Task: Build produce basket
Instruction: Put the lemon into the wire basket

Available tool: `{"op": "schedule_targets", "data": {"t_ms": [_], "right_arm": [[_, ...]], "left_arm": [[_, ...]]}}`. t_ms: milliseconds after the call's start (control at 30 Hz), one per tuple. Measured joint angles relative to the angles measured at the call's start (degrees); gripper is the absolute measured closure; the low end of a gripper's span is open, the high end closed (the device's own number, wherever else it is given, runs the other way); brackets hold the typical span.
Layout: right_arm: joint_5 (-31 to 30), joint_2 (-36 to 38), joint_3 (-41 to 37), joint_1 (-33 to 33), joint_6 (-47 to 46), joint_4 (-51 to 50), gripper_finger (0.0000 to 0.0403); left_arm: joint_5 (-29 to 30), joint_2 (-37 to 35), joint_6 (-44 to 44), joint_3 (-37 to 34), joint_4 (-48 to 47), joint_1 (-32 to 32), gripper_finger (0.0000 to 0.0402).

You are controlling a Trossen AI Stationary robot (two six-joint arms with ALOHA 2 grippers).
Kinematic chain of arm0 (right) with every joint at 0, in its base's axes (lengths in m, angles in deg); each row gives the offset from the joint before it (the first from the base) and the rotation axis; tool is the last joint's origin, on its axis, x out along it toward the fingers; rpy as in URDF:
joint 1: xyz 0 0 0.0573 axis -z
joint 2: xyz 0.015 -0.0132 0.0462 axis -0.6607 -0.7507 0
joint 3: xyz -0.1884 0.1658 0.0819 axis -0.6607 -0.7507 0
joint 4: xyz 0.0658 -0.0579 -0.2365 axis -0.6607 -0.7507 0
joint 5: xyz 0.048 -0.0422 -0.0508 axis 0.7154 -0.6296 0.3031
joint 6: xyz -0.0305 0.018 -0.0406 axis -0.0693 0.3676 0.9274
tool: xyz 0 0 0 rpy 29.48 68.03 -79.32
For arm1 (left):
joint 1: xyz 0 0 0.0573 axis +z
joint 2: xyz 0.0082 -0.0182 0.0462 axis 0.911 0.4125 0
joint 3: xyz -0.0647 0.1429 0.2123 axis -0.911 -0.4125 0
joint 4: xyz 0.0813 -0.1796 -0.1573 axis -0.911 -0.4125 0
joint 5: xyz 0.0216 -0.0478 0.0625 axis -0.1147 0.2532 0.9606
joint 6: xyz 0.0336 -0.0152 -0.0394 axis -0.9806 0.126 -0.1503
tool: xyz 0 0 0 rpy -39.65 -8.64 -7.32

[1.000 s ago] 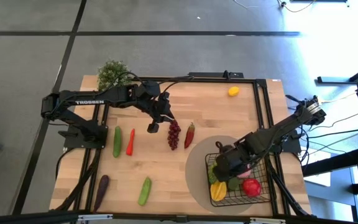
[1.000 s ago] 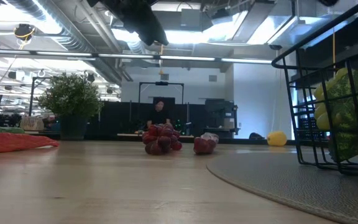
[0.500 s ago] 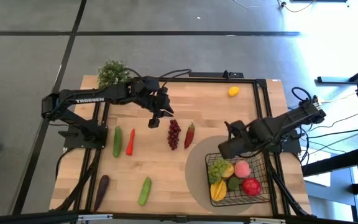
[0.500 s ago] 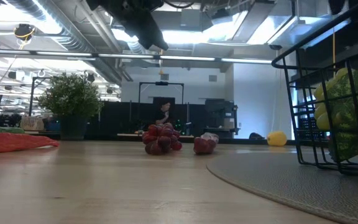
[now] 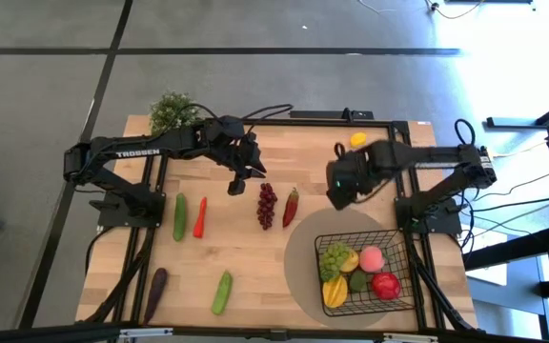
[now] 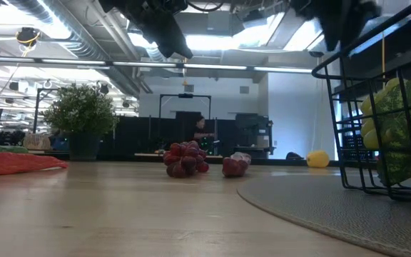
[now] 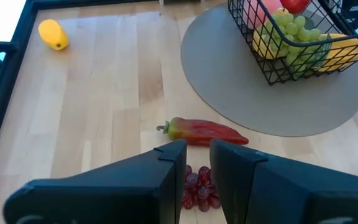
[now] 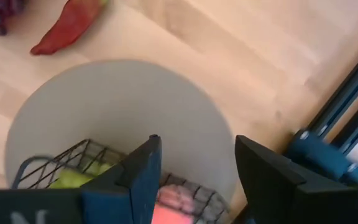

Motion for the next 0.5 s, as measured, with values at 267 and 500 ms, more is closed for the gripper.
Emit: {"op": "schedule_targets", "data": {"t_ms": [267, 500], "right_arm": [[-0.62, 0.03, -0.22, 12.2, 22.48, 0.12, 0.0209], [-2.93, 0.07, -5.1, 24.2, 48.47, 0.54, 0.0209]], "left_arm": [[0.01, 0.0, 4.27, 0.0, 0.0, 0.7, 0.0341], [0.51, 0.13, 7.32, 0.0, 0.0, 3.42, 0.0341]]}}
